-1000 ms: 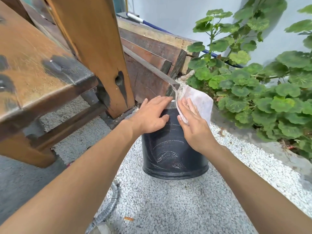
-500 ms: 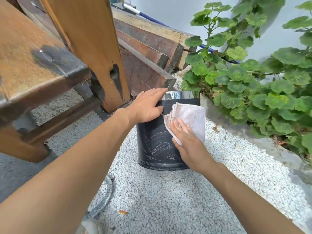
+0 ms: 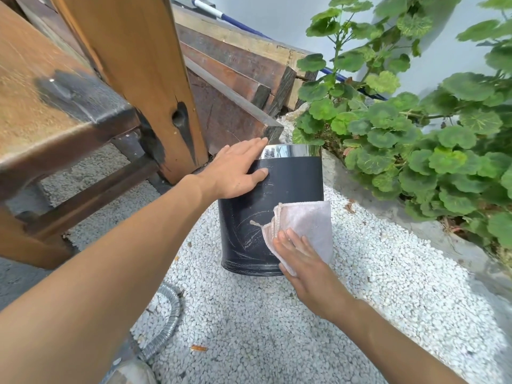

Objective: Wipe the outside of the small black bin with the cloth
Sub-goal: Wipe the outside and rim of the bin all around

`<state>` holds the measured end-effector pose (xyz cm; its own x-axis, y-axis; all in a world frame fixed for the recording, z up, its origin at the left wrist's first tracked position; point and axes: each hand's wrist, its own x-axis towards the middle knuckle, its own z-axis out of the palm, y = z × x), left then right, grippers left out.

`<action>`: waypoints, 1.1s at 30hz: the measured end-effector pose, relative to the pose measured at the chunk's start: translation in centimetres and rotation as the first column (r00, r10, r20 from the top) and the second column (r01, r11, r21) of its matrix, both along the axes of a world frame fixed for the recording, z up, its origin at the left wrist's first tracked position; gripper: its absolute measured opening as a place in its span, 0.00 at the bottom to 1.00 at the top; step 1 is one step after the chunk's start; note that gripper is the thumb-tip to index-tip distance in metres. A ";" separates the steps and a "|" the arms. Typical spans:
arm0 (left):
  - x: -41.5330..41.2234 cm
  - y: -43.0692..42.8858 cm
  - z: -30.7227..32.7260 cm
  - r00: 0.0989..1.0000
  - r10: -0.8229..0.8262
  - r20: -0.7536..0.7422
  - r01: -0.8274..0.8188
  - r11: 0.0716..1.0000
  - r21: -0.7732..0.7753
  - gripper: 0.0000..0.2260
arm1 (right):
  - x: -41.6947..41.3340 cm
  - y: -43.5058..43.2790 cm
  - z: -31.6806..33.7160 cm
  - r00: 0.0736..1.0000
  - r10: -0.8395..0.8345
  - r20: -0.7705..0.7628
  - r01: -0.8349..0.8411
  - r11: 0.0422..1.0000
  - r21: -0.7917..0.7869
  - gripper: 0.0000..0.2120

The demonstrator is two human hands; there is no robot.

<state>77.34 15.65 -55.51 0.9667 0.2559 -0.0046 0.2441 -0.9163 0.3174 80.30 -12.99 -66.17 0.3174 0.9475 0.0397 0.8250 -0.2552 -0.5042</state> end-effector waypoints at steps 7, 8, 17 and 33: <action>-0.2 -0.5 0.1 0.999 0.015 0.030 -0.014 1.000 -0.019 0.29 | -2.0 -3.1 -1.4 0.993 0.003 -0.116 -0.015 0.995 -0.101 0.24; -0.2 -0.5 0.2 0.999 0.008 0.032 -0.008 1.000 -0.014 0.30 | -2.4 -3.5 -1.4 0.985 -0.018 -0.172 -0.001 0.994 -0.110 0.23; -1.5 0.7 0.4 0.995 -0.011 0.095 0.023 0.992 -0.121 0.26 | -3.2 -2.6 3.8 0.473 -0.372 -0.799 0.508 0.856 -0.098 0.15; -3.0 1.0 0.0 0.998 -0.021 0.061 0.029 0.989 -0.145 0.28 | 3.9 11.9 13.1 0.939 -0.297 -0.175 0.331 0.919 0.216 0.21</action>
